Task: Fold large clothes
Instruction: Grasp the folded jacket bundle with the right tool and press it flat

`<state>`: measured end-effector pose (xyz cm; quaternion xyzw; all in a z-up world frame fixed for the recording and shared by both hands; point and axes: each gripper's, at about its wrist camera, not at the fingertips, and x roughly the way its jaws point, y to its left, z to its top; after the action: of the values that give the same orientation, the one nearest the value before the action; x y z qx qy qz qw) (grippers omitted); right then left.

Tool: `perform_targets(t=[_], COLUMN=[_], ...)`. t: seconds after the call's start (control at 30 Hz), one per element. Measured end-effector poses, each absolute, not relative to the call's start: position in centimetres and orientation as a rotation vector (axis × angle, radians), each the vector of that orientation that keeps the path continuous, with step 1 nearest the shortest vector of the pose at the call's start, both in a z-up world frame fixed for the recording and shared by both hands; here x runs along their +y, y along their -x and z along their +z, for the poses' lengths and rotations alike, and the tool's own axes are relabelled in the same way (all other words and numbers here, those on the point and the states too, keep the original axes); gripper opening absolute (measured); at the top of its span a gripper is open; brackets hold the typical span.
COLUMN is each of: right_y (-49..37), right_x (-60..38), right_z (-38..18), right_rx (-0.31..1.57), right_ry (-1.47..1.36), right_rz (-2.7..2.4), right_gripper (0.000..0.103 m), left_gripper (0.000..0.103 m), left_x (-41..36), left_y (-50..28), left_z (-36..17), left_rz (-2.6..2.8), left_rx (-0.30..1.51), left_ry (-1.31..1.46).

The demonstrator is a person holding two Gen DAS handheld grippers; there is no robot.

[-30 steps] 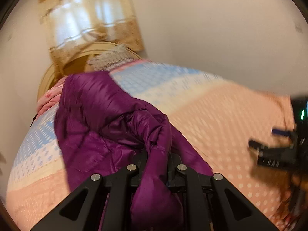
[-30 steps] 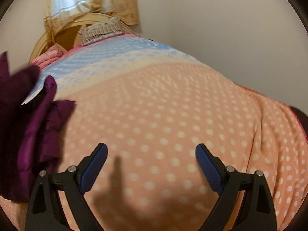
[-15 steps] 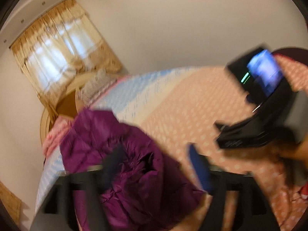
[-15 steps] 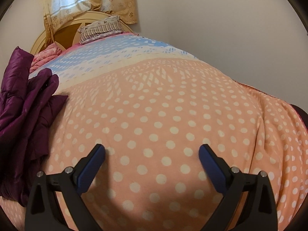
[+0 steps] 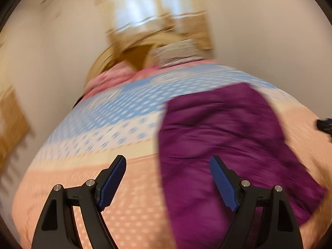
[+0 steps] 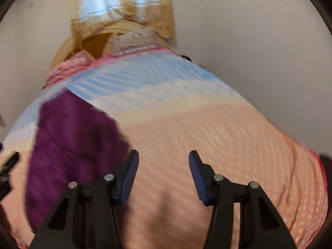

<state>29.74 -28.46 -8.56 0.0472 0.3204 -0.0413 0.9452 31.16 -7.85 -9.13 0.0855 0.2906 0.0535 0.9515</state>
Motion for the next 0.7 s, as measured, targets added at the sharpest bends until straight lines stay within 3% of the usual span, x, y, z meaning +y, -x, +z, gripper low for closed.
perform_targets(t=[0.17, 0.27, 0.7], right_y=[-33.0, -35.4, -39.2], right_x=[-20.7, -17.3, -22.8], right_z=[-4.7, -5.0, -16.6], right_rx=[0.619, 0.616, 0.771], right_ry=[-0.071, -0.056, -0.156], right_rz=[0.003, 0.029, -0.057], right_gripper=[0.053, 0.044, 0.04], left_gripper=[0.083, 0.083, 0.083], left_x=[-3.1, -2.1, -7.4], left_y=[-34.3, -36.1, -42.2], left_z=[-9.4, -9.7, -14.0], left_rz=[0.201, 0.208, 0.111], left_rx=[0.618, 0.64, 0.731], left_ry=[0.02, 0.115, 0.153])
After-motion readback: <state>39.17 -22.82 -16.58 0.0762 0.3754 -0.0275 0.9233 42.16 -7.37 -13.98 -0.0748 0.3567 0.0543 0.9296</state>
